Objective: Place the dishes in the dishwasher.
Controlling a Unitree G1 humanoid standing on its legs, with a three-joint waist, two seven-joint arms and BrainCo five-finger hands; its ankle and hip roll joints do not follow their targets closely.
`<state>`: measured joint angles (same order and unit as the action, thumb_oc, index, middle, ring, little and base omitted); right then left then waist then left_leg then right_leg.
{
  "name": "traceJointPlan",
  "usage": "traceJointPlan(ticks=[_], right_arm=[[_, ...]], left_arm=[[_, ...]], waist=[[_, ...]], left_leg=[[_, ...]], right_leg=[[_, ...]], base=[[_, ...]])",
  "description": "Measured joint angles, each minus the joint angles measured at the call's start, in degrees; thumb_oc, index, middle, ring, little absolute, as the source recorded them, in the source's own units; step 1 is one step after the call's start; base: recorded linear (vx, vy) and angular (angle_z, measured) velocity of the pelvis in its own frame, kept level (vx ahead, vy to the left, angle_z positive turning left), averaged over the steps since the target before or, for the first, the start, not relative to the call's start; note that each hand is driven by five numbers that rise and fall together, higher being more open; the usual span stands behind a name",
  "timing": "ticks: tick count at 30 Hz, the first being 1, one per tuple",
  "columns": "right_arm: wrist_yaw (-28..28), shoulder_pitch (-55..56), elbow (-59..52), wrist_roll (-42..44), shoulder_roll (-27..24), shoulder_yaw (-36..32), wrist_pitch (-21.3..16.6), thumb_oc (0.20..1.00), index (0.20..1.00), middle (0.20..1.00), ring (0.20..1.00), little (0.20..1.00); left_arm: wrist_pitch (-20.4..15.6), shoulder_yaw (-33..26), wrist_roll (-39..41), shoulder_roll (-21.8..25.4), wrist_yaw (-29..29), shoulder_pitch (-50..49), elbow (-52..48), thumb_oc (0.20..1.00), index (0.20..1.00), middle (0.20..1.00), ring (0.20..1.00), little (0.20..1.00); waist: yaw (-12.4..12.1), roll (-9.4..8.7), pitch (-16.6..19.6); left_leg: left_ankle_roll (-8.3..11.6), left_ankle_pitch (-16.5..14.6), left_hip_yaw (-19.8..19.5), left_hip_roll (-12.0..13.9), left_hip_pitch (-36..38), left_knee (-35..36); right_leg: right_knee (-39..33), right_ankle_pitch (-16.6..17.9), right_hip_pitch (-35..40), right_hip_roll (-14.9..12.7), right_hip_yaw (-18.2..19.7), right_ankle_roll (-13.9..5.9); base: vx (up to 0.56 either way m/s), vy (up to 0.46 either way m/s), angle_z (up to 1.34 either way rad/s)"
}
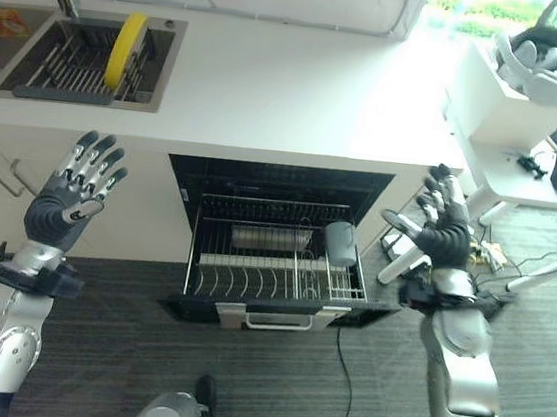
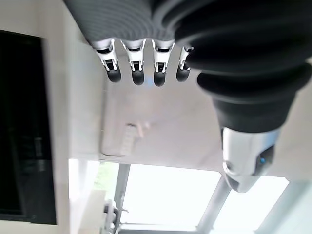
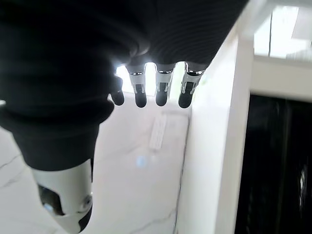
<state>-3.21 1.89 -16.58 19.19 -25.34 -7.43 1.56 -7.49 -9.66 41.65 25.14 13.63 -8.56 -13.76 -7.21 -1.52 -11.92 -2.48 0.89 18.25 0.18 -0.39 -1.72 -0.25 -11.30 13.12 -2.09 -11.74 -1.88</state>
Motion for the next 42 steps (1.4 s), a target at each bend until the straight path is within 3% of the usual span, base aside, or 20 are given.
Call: traceJointPlan(ticks=[5, 7, 8, 9, 12, 14, 16, 17, 20, 23, 25, 26, 27, 29, 32, 35, 36, 37, 38, 42], right_arm=[[-0.8, 3.8, -0.5, 1.0, -0.4, -1.2, 0.0, 1.0, 1.0, 1.0, 1.0, 1.0], [-1.0, 1.1, -1.1, 1.3, -3.5, -2.1, 0.2, 1.0, 1.0, 1.0, 1.0, 1.0], [-1.0, 0.4, -2.2, 1.3, -3.9, -3.4, 0.1, 1.0, 1.0, 1.0, 1.0, 1.0], [-0.7, 0.8, -2.8, 1.4, -4.9, -5.0, 0.1, 1.0, 1.0, 1.0, 1.0, 1.0], [-0.3, 1.0, -2.0, 2.3, -5.9, -8.8, 0.3, 1.0, 1.0, 1.0, 1.0, 1.0], [0.1, 0.8, -2.6, 2.2, -6.0, -8.6, 0.4, 1.0, 1.0, 1.0, 1.0, 1.0], [1.1, -0.3, -3.2, 2.1, -8.1, -6.4, 0.4, 1.0, 1.0, 1.0, 1.0, 1.0], [1.1, 0.1, -2.6, 2.1, -5.8, -6.1, 0.4, 1.0, 1.0, 1.0, 1.0, 1.0], [0.9, 6.3, -4.2, 2.1, 0.2, -9.3, -0.8, 1.0, 1.0, 1.0, 1.0, 1.0], [1.0, 7.6, -4.8, 2.1, 6.5, -8.4, -1.1, 1.0, 1.0, 1.0, 1.0, 1.0], [1.2, 6.4, -4.9, 0.9, 8.0, -4.9, -1.2, 1.0, 1.0, 1.0, 1.0, 1.0], [1.0, 4.8, -5.0, -0.2, 7.7, -3.6, -1.2, 1.0, 1.0, 1.0, 1.0, 1.0], [0.3, 3.5, -5.4, -0.7, 6.6, -2.9, -1.2, 1.0, 1.0, 1.0, 1.0, 1.0], [-1.6, 3.0, -8.5, -0.9, 1.5, -2.1, -1.8, 1.0, 1.0, 1.0, 1.0, 1.0], [-3.4, 3.8, -7.4, 0.0, -2.2, -2.4, -2.0, 1.0, 1.0, 1.0, 1.0, 1.0], [-3.7, 4.1, -3.8, 1.3, -2.9, -2.5, -2.3, 1.0, 1.0, 1.0, 1.0, 1.0], [-3.8, 4.6, -3.5, 1.8, -1.8, -2.3, -2.4, 1.0, 1.0, 1.0, 1.0, 1.0], [-3.8, 4.2, -2.4, 2.3, 0.9, -2.3, -3.7, 1.0, 1.0, 1.0, 1.0, 1.0], [-3.8, 2.9, -1.4, 2.6, 0.1, -2.4, -3.9, 1.0, 1.0, 1.0, 1.0, 1.0], [-3.5, 2.0, -1.9, 3.4, 0.4, -2.4, -5.2, 1.0, 1.0, 1.0, 1.0, 1.0]], left_arm=[[0.3, 2.0, 4.5, -4.9, 0.1, -4.2, -1.3, 1.0, 1.0, 1.0, 1.0, 1.0], [0.8, 5.7, 4.6, -5.2, 0.1, -1.3, -4.3, 1.0, 1.0, 1.0, 1.0, 1.0], [0.7, 5.4, 4.6, -5.3, 0.3, -0.6, -4.3, 1.0, 1.0, 1.0, 1.0, 1.0], [0.8, 3.7, 5.0, -5.2, 0.4, 0.3, -3.8, 1.0, 1.0, 1.0, 1.0, 1.0], [0.7, 2.8, 6.9, -5.3, 1.1, 2.6, -0.9, 1.0, 1.0, 1.0, 1.0, 1.0], [0.7, 3.5, 6.9, -5.8, 2.0, 3.0, -0.7, 1.0, 1.0, 1.0, 1.0, 1.0], [0.5, 3.4, 7.0, -6.6, 2.4, 3.2, -0.6, 1.0, 1.0, 1.0, 1.0, 1.0], [0.3, 2.7, 7.0, -6.0, 2.7, 4.3, 1.2, 1.0, 1.0, 1.0, 1.0, 1.0], [0.9, 2.2, 7.3, -3.1, 4.2, 5.9, 3.3, 1.0, 1.0, 1.0, 1.0, 1.0], [2.3, -0.2, 7.2, 0.1, 5.8, 3.7, 3.5, 1.0, 1.0, 1.0, 1.0, 1.0], [2.8, -2.4, 7.2, 1.7, 6.8, 1.2, 2.7, 1.0, 1.0, 1.0, 1.0, 1.0], [3.6, -3.5, 7.2, 1.3, 7.2, 0.1, 1.2, 1.0, 1.0, 1.0, 1.0, 1.0], [4.1, -3.9, 7.6, -0.1, 7.2, 0.0, -0.5, 1.0, 1.0, 1.0, 1.0, 1.0], [4.5, -0.8, 9.8, -1.4, 8.0, 2.3, -3.2, 1.0, 1.0, 1.0, 1.0, 1.0], [4.8, 5.9, 9.6, -5.2, 7.6, 5.4, -3.1, 1.0, 1.0, 1.0, 1.0, 1.0], [4.7, 7.7, 9.5, -4.3, 7.0, 6.4, -2.1, 1.0, 1.0, 1.0, 1.0, 1.0], [4.7, 7.4, 9.6, -3.7, 7.0, 6.3, -1.5, 1.0, 1.0, 1.0, 1.0, 1.0], [4.3, 7.2, 9.6, -2.0, 7.3, 6.9, -1.0, 1.0, 1.0, 1.0, 1.0, 1.0], [4.3, 7.4, 9.6, -2.9, 7.3, 5.4, -1.3, 1.0, 1.0, 1.0, 1.0, 1.0], [4.2, 7.4, 9.5, -3.6, 8.1, 2.4, -1.5, 1.0, 1.0, 1.0, 1.0, 1.0]], waist=[[2.5, 3.37, 0.7], [3.2, 3.72, -0.1], [4.4, 3.89, -0.2], [5.5, 2.91, -0.4], [8.5, 2.88, -0.4], [9.2, 3.06, -0.4], [8.9, 5.01, 0.1], [8.3, 2.06, -0.2], [6.3, -2.54, -2.1], [3.5, -4.67, -2.8], [2.4, -4.35, -2.9], [1.3, -3.26, -3.2], [1.7, -1.38, -3.2], [3.0, 0.15, -1.6], [7.7, 0.6, -1.3], [8.5, 4.61, 0.6], [8.3, 2.49, 0.7], [8.5, -3.17, 0.6], [7.3, -1.24, 1.5], [6.9, 1.37, 1.9]], left_leg=[[1.28, 4.1, -4.1, 0.1, -1.2, 1.8], [3.3, 11.3, -10.9, 0.0, -2.4, 4.7], [3.96, 9.2, -12.9, 0.8, -2.9, 4.0], [6.9, 4.5, -13.1, 2.5, -3.3, 0.8], [12.52, 0.7, -13.0, 15.8, -0.3, 0.2], [12.99, 0.7, -11.4, 19.4, 1.6, 3.5], [11.45, 0.4, -11.4, 15.7, 3.3, 4.5], [12.65, 1.4, -11.0, 10.5, 3.8, 3.0], [5.34, -8.2, -9.0, 5.3, -9.4, -17.0], [1.1, -9.1, -7.7, 2.0, -9.7, -18.0], [-2.35, -7.3, -5.4, 0.7, -5.9, -13.1], [-3.4, -6.5, -4.4, 0.3, -3.2, -9.5], [-3.81, -5.6, -5.3, 0.3, -1.3, -6.9], [-3.39, -3.2, -7.8, -1.9, -0.8, -1.6], [-2.95, -0.7, -11.3, -7.4, 2.9, 3.5], [-0.87, -1.1, -11.6, -6.7, 3.5, 3.3], [2.58, -1.0, -13.0, -8.4, 2.3, -0.4], [-1.21, -4.7, -15.3, -9.8, -2.8, -10.4], [1.27, -4.2, -18.7, -2.2, -2.3, -6.5], [2.08, -3.0, -16.8, -2.5, 1.6, -2.8]], right_leg=[[-0.1, 2.2, -0.2, 1.3, -2.7, 0.74], [7.9, 2.0, -11.1, -3.6, -3.4, 1.95], [4.6, 5.8, -9.6, -3.3, -3.6, 0.2], [2.7, 7.5, -9.1, -4.5, -2.7, 0.06], [2.4, 8.9, -8.4, -5.6, -1.5, -1.83], [2.0, 10.1, -8.5, -7.9, -0.8, -4.27], [0.0, 13.3, -8.4, -13.0, 1.2, -9.85], [-0.1, 15.6, -8.5, -18.2, 2.6, -11.72], [4.3, 26.2, -11.8, -26.0, 2.1, -5.4], [6.6, 38.3, -15.7, -29.1, 1.0, -1.28], [8.3, 36.7, -16.6, -25.9, -3.2, -3.28], [12.0, 29.9, -16.6, -23.3, -7.6, -6.8], [19.9, 18.2, -17.2, -17.8, -7.2, -7.07], [25.3, 3.9, -17.5, -3.2, -2.4, -3.55], [24.7, -0.5, -19.9, 7.6, 6.5, -0.3], [16.5, 2.3, -19.0, 5.6, 4.4, 2.26], [13.1, 8.0, -17.8, 3.9, 4.2, 5.5], [11.3, 7.9, -16.2, -1.6, 5.6, 3.8], [10.3, 7.9, -15.8, 1.0, 5.5, 1.53], [5.2, 8.3, -11.6, -0.6, 5.2, -1.4]], base=[[-0.14, 0.035, 0.3], [-0.1, 0.359, 0.13], [-0.03, 0.433, -0.44], [-0.01, 0.486, -0.23], [0.0, 0.622, -0.21], [-0.03, 0.708, -0.14], [-0.06, 0.773, -0.25], [-0.07, 0.82, 0.05], [-0.03, 0.556, 0.72], [-0.02, 0.455, 0.05], [-0.01, 0.51, -0.36], [0.02, 0.407, -0.54], [0.04, 0.37, -0.11], [0.04, 0.301, 0.54], [0.05, 0.069, 1.0], [0.05, -0.141, 0.15], [0.07, -0.139, 0.42], [0.04, -0.116, 0.17], [0.08, -0.112, -0.06], [0.03, -0.072, -0.09]])
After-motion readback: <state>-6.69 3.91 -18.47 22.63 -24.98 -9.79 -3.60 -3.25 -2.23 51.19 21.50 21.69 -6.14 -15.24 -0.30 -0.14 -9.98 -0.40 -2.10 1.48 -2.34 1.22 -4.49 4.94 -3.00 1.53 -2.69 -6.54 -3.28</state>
